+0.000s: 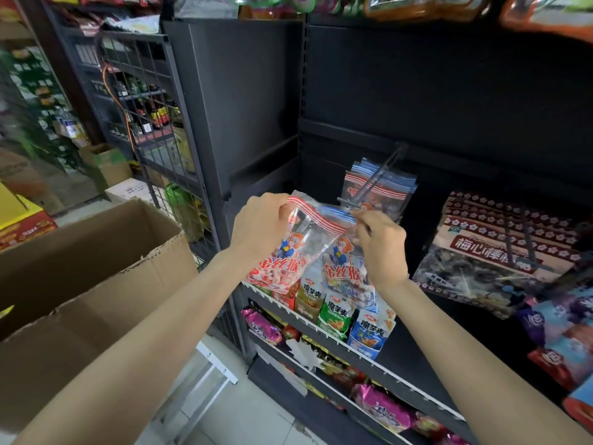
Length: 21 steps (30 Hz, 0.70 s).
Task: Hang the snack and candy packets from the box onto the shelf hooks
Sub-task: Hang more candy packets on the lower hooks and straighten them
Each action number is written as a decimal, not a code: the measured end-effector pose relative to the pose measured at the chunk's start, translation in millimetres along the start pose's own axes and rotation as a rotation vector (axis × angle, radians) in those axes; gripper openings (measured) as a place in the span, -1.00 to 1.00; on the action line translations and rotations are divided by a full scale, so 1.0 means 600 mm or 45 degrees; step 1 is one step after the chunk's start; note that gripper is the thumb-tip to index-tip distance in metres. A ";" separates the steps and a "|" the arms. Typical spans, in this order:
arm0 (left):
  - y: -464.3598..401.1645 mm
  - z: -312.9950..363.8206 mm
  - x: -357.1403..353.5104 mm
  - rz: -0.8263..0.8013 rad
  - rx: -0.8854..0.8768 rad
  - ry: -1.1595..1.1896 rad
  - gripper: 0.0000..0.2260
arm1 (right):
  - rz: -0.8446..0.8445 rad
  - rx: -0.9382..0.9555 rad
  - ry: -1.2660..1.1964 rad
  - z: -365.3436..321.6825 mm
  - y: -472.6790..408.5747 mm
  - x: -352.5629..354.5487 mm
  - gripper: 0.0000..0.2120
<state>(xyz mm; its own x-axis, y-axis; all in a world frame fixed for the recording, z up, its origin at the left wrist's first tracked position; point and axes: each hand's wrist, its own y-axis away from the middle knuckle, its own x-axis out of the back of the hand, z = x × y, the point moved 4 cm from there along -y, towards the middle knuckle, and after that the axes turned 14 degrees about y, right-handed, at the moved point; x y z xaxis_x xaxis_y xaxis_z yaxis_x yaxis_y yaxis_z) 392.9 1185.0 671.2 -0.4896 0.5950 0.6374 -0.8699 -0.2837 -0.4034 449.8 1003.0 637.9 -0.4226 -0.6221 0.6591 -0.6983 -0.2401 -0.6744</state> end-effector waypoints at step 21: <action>-0.004 -0.011 -0.011 0.017 0.045 -0.040 -0.72 | -0.177 -0.221 -0.055 0.002 -0.011 -0.010 -0.81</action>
<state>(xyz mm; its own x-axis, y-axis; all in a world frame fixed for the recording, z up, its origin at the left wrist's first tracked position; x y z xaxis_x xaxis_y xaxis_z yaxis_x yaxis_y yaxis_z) 398.8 1186.5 663.7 -0.5025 0.5669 0.6527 -0.8645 -0.3180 -0.3893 457.8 1007.2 638.2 -0.2927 -0.6244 0.7242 -0.8387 -0.1961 -0.5081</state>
